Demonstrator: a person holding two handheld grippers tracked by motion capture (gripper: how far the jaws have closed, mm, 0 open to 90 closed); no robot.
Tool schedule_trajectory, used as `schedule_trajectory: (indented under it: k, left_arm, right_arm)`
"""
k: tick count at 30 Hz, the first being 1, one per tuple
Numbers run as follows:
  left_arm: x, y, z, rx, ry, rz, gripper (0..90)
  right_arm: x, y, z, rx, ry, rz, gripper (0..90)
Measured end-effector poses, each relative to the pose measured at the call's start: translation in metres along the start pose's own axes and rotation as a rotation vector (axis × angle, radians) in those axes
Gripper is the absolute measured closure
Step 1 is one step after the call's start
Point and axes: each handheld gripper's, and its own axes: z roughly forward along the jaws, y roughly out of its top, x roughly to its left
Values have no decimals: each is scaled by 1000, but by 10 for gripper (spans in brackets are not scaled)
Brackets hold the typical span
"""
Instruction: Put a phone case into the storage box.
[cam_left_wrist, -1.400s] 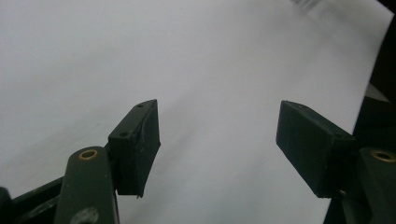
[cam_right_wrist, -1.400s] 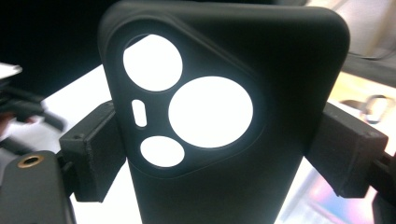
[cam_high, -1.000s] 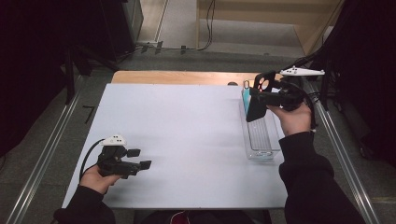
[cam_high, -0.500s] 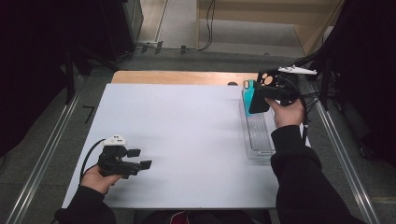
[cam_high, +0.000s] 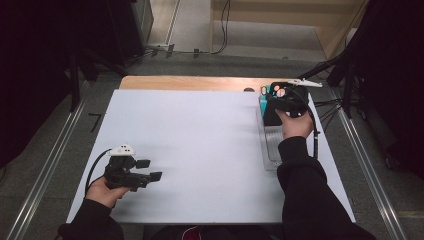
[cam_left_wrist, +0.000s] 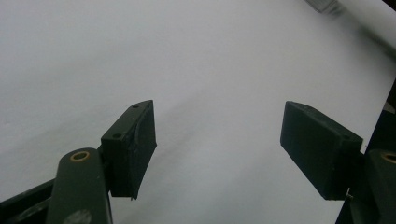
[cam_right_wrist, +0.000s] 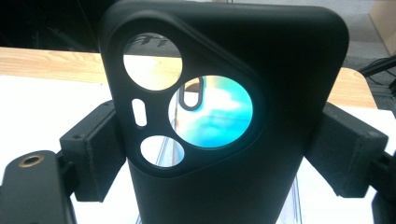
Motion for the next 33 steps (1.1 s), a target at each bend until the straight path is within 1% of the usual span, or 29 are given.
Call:
schedule_trajectory:
  k: [5, 7, 11, 12, 13, 15, 19, 20, 24, 27, 29, 33]
  left_arm:
    - [1, 0, 0, -2, -2, 0, 272]
    - [1, 0, 0, -2, -3, 0, 272]
    - [1, -1, 0, -2, -2, -3, 272]
    - [1, -1, 0, -3, -5, -4, 272]
    - [1, -1, 0, -2, -10, -1, 272]
    - [1, -1, 0, -4, -13, -2, 273]
    - [3, -1, 1, 3, -17, -1, 272]
    - [3, -1, 1, 2, -18, -2, 272]
    - [3, -1, 1, 0, -15, -4, 272]
    - [5, -1, 2, -1, -19, -11, 272]
    - [5, -1, 1, -2, -18, -11, 272]
    - [5, -1, 1, -6, -19, -12, 272]
  right_arm:
    - [-1, -7, 9, -4, -15, 7, 121]
    - [0, -9, 12, -7, -21, -1, 122]
    - [2, -11, 20, -24, -36, -9, 124]
    - [3, -12, 22, -28, -44, -7, 124]
    - [3, -12, 23, -32, -42, -5, 124]
    - [2, -12, 27, -38, -47, 1, 125]
    - [-2, -13, 33, -44, -47, 49, 124]
    - [-3, -13, 34, -45, -46, 50, 124]
    - [-2, -15, 42, -27, -45, 32, 116]
    - [-2, -15, 45, -32, -48, 29, 112]
    - [-2, -16, 46, -34, -41, 29, 108]
    - [0, -17, 47, -30, -38, -4, 104]
